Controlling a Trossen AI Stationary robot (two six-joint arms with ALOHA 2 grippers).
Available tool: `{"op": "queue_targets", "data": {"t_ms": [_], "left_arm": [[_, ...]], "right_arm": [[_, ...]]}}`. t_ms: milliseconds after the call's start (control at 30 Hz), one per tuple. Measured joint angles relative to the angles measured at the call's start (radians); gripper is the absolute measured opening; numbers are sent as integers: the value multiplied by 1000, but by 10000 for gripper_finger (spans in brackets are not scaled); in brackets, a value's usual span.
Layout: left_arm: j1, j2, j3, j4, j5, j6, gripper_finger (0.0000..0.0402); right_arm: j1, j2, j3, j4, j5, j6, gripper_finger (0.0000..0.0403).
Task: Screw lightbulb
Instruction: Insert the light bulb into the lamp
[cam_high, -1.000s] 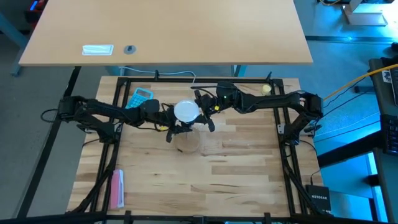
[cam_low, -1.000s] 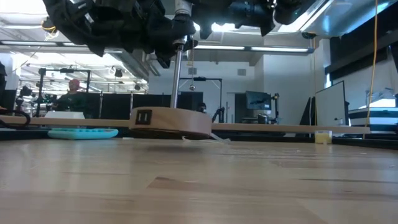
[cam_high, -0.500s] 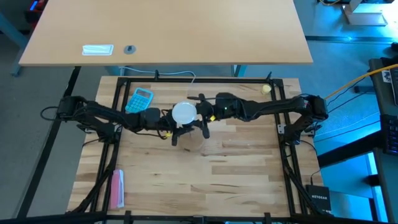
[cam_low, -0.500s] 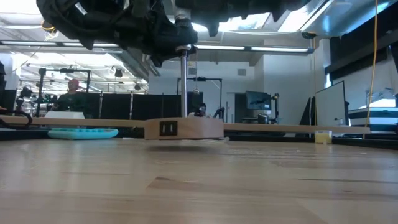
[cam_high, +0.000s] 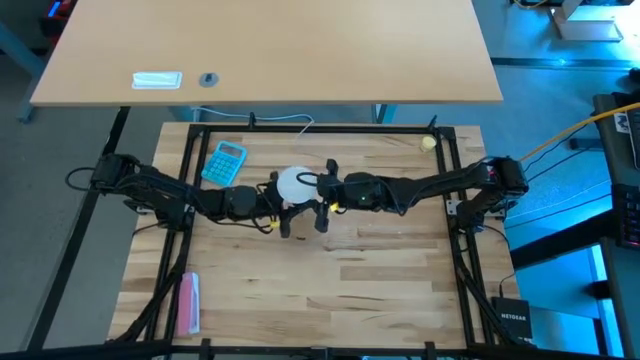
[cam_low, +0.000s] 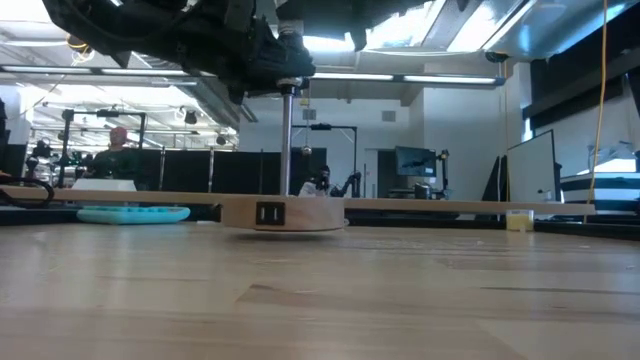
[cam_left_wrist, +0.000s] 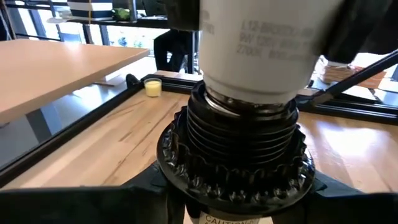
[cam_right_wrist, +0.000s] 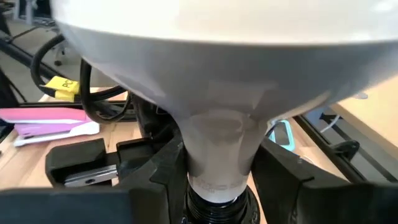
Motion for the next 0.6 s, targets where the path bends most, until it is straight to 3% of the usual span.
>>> {"op": "queue_targets", "data": {"t_ms": [167,400,600], "left_arm": [[-9,0,0,0,0,-5,149],[-8,-5,5,25,-8,-6,149],[-8,-5,5,25,-4,8,149]], "right_arm": [[18,1,-1,16,14,2,155],[14,6,-5,0,-26,-6,246],[14,4,-5,-1,-33,-14,267]]}}
